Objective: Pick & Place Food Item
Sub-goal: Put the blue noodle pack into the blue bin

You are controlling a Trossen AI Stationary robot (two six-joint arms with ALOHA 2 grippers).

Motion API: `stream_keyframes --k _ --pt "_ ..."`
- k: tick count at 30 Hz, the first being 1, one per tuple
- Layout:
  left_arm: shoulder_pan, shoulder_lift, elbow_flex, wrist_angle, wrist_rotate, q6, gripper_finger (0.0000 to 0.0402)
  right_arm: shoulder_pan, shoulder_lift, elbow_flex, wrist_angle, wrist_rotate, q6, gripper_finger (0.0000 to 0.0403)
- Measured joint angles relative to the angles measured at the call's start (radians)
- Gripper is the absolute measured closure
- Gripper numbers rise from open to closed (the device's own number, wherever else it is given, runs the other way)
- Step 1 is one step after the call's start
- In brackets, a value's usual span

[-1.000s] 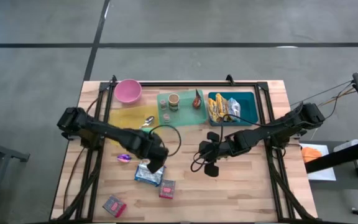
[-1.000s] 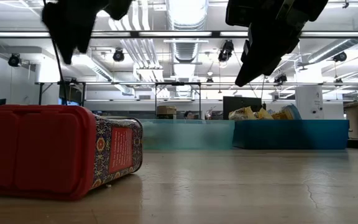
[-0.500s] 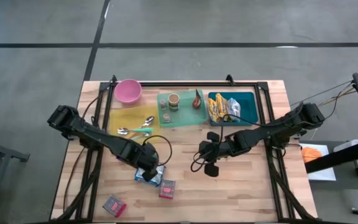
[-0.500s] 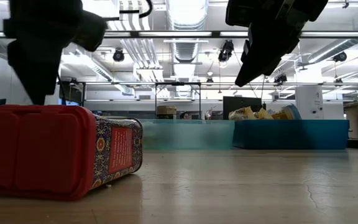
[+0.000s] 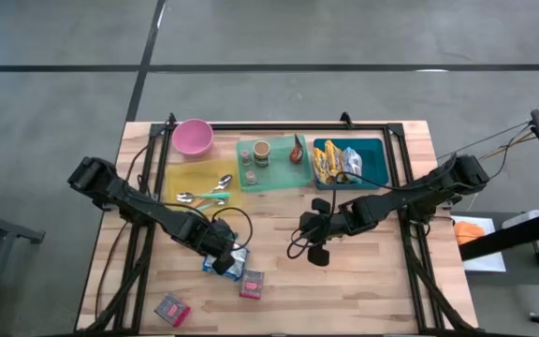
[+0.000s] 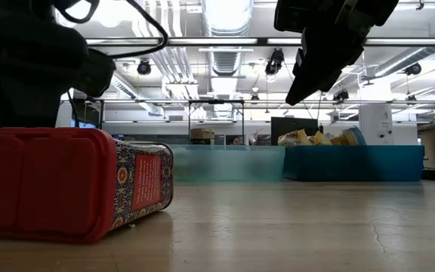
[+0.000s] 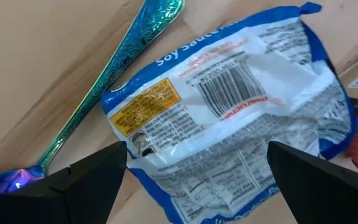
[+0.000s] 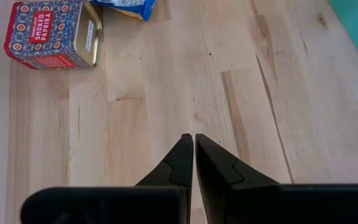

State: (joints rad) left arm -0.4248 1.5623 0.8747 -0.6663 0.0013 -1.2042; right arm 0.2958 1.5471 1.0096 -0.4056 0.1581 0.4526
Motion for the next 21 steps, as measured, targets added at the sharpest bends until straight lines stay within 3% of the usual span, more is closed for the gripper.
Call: stream_keyframes --k 11,21 --pt "0.000 -0.016 -0.067 0.099 0.000 -0.096 0.0019 0.000 0.000 0.000 0.000 0.000 0.000 0.0386" --pt "0.000 -0.023 -0.095 0.184 0.000 -0.131 0.0162 0.000 0.000 0.000 0.000 0.000 0.000 0.0386"
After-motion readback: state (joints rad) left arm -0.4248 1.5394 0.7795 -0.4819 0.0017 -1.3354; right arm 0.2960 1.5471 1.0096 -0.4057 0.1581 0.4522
